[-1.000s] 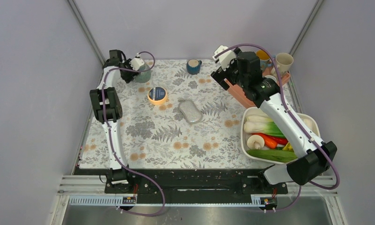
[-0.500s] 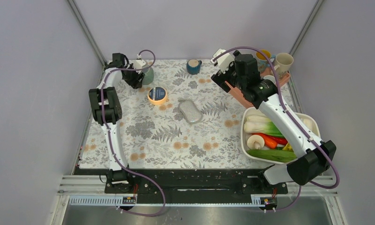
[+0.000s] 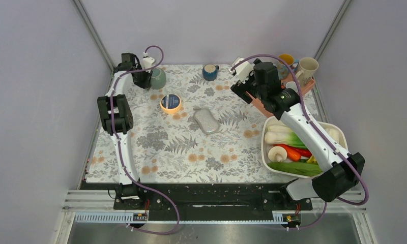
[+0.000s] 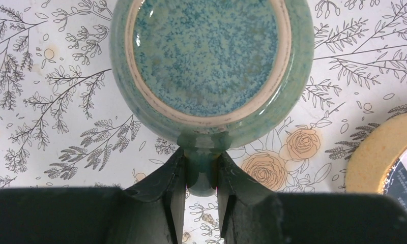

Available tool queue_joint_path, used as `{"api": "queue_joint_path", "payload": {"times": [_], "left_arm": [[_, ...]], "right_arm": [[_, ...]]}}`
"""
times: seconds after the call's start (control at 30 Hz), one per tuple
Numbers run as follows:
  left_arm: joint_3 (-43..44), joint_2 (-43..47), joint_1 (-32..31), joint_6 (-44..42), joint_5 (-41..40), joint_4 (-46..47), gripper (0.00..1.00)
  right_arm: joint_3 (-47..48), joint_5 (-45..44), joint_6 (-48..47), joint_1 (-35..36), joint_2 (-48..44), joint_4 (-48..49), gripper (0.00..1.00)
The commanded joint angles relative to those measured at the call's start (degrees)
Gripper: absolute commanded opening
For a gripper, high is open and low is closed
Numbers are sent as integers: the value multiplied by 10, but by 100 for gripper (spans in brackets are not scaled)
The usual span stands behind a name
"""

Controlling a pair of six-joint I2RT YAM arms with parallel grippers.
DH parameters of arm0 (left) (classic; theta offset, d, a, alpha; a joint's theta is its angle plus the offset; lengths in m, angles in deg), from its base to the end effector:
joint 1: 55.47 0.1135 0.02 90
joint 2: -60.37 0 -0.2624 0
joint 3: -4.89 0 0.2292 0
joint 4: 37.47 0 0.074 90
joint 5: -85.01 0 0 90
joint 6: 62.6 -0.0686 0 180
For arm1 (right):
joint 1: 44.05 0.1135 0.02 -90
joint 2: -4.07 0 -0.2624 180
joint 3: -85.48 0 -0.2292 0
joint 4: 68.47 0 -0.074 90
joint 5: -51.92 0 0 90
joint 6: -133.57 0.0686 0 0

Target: Turn the mug right side up

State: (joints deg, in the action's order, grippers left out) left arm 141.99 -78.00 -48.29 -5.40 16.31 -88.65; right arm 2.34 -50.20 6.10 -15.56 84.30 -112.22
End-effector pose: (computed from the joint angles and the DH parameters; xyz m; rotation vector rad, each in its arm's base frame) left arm 0.5283 0.0414 0.1734 0.6823 2.3082 -0.1453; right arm 0.2887 0.1403 0.3734 -1.0008 1.7859 -0.3140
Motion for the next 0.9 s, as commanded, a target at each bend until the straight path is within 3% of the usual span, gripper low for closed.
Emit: {"api": "queue_joint_path", "payload": {"times": [0.0,0.17,0.4,0.6,0.87], "left_arm": [[9,13,-1,8,-6,-1,0],[12,57,-1,111,24,-23,0],[-43,153,-8,292,119,14,0],[-50,200,-23,378,115,6,0],[-86,256,-68,420,156,-5,0]], "right_arm": [[1,-14,12,6,-30,10,99],[59,10,129,7,-21,-6,99],[46,217,349,10,-4,82,99],[14,228,491,10,26,154,99],[34,237,616,10,91,187,100]]}}
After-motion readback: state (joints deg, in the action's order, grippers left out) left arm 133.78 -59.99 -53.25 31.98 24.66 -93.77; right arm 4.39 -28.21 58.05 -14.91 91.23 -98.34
